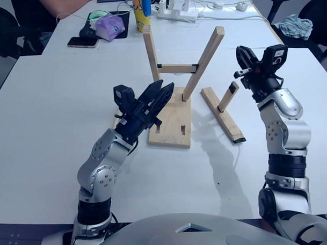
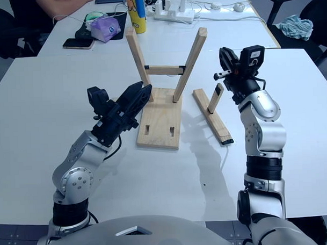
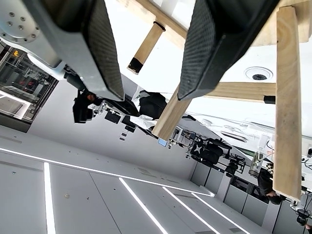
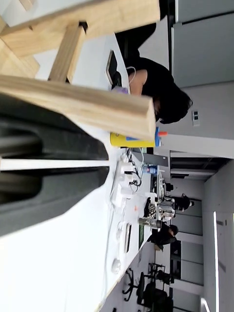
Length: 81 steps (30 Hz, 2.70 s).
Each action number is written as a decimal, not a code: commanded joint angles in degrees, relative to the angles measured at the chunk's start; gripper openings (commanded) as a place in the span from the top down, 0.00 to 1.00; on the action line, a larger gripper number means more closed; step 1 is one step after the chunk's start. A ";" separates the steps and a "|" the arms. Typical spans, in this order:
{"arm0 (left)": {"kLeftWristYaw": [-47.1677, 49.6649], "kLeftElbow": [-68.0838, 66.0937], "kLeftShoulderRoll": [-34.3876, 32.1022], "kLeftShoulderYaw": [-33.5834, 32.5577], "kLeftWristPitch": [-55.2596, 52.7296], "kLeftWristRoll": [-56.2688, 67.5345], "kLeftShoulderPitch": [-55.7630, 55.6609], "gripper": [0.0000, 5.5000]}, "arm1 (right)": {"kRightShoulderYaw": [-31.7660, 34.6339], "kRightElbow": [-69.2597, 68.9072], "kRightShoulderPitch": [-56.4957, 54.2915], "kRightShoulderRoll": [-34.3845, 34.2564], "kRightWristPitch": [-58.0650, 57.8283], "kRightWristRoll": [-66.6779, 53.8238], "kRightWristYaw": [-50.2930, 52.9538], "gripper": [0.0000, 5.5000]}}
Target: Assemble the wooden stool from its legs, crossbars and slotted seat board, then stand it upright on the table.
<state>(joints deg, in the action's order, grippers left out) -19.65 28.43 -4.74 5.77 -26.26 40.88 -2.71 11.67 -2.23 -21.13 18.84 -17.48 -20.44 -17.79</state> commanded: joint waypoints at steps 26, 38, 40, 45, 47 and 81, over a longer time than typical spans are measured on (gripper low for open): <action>-0.03 -1.70 0.99 0.59 0.34 -0.71 -2.28 0.63 | -2.78 17.33 -4.94 -0.36 -5.16 10.02 5.85 0.99; 0.16 -2.36 2.50 1.61 1.55 -1.69 -1.59 0.63 | 0.56 9.94 -8.16 -1.69 3.59 6.99 4.83 0.99; 0.17 -2.58 2.79 1.90 1.93 -1.94 -1.44 0.63 | 1.23 7.88 -9.19 -2.16 4.45 5.41 4.74 0.99; 0.59 -2.41 3.50 2.42 2.45 -2.39 -1.04 0.63 | 0.47 4.70 -10.22 -2.36 5.95 4.72 4.20 0.99; 0.66 -2.39 3.59 2.48 2.49 -2.45 -0.92 0.63 | -0.43 4.06 -10.04 -2.24 6.86 5.39 3.91 0.99; 1.65 -2.80 5.37 3.18 4.65 -4.16 0.98 0.63 | 7.39 2.60 -4.12 4.40 2.49 4.13 3.19 0.96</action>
<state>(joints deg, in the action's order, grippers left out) -18.99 25.10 0.00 8.51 -22.26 37.85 -3.20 16.95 2.10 -26.59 19.65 -13.82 -16.08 -13.27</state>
